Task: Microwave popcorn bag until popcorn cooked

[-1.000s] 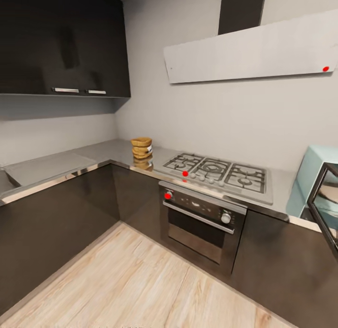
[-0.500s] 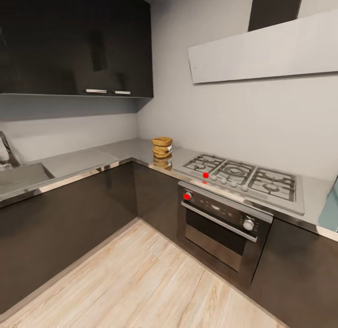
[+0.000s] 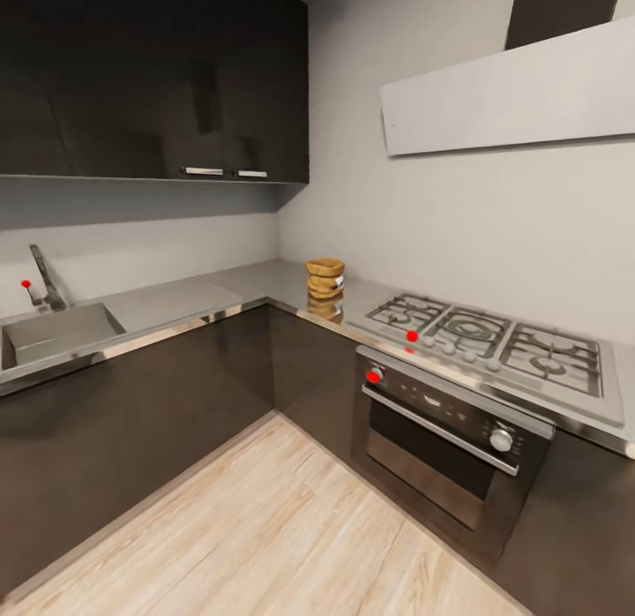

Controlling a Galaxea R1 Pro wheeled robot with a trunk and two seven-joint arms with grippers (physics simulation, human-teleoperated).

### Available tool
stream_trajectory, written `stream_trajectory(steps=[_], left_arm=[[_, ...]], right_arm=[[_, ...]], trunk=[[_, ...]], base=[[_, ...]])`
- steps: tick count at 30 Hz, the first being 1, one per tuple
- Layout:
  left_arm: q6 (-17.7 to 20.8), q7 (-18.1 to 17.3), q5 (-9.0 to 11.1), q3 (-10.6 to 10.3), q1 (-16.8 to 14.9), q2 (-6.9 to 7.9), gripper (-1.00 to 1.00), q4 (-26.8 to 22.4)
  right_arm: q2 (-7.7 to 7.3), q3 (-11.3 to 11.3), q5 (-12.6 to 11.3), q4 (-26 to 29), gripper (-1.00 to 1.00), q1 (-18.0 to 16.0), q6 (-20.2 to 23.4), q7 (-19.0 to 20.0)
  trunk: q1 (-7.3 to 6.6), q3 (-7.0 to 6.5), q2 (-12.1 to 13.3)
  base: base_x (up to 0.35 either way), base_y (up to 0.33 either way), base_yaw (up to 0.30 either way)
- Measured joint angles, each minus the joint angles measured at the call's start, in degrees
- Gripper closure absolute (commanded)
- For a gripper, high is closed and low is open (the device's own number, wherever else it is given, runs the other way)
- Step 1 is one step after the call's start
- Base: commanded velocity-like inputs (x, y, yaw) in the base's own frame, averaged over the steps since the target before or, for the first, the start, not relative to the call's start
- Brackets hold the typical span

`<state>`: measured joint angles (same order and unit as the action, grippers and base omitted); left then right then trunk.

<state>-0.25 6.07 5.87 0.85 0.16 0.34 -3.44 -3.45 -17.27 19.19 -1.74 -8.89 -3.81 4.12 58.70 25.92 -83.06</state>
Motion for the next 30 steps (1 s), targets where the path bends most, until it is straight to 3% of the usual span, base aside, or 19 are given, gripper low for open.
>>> stream_trajectory(steps=[30], left_arm=[[-0.1, -0.3, -0.1, 0.0, 0.0, 0.02, -1.00, 0.0]], right_arm=[[-0.02, 0.0, 0.1, 0.0, -1.00, 0.0, -0.1, 0.0]], trunk=[[0.01, 0.00, 0.0]], base=[[0.250, 0.129, 0.000]])
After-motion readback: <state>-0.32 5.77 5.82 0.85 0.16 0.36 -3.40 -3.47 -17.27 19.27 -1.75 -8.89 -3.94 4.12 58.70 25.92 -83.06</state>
